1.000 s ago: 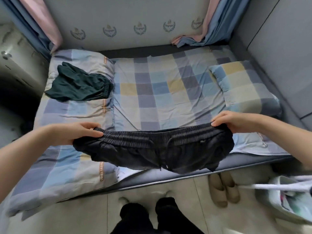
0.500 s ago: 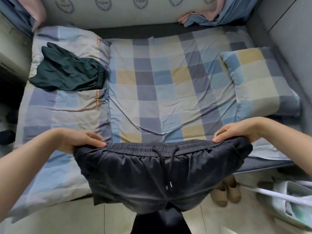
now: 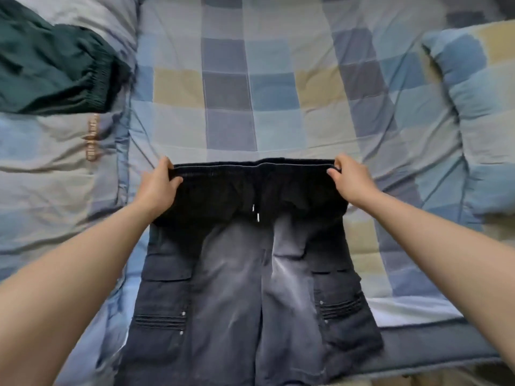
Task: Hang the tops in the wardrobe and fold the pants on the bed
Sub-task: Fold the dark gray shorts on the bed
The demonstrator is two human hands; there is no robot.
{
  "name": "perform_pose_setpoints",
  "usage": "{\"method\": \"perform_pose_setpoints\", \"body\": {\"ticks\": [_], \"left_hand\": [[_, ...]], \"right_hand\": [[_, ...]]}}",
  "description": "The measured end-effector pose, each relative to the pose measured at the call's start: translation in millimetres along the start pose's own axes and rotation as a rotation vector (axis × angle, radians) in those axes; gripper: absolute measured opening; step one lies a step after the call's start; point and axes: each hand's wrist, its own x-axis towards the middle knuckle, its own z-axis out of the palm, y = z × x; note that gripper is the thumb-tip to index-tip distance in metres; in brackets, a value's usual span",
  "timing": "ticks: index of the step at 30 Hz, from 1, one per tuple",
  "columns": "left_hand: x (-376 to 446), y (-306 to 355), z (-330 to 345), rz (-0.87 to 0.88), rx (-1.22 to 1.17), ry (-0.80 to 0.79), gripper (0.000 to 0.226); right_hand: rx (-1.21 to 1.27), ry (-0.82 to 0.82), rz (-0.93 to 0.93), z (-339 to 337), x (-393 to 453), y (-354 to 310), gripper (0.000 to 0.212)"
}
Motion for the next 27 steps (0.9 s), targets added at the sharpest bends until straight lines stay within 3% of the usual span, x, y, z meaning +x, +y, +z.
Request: {"method": "perform_pose_setpoints", "body": {"ticks": [8, 12, 18, 23, 27], "left_hand": [[40.5, -18.2, 43.1, -0.036, -0.194, 0.052, 0.020], [53.3, -9.0, 36.6, -0.011, -0.241, 0.063, 0.020], [100.8, 10.5, 4.5, 0.089, -0.210, 0.130, 0.031], [134.0, 25.4, 6.7, 0.097, -0.158, 0.286, 0.045], [108.6, 11.4, 43.6, -0.040, 0.018, 0.144, 0.067]], "right_hand": [[0.088, 0.023, -0.021, 41.0, 43.5, 29.9, 0.019], [0.179, 0.003, -0.052, 36.3, 56.0, 24.1, 0.023], [0.282, 0.101, -0.103, 15.9, 95.4, -1.9, 0.027], [0.447, 0.197, 0.117, 21.1, 133.6, -18.3, 0.041], [0.361, 0.022, 0.327, 47.3, 126.5, 11.2, 0.054]]}}
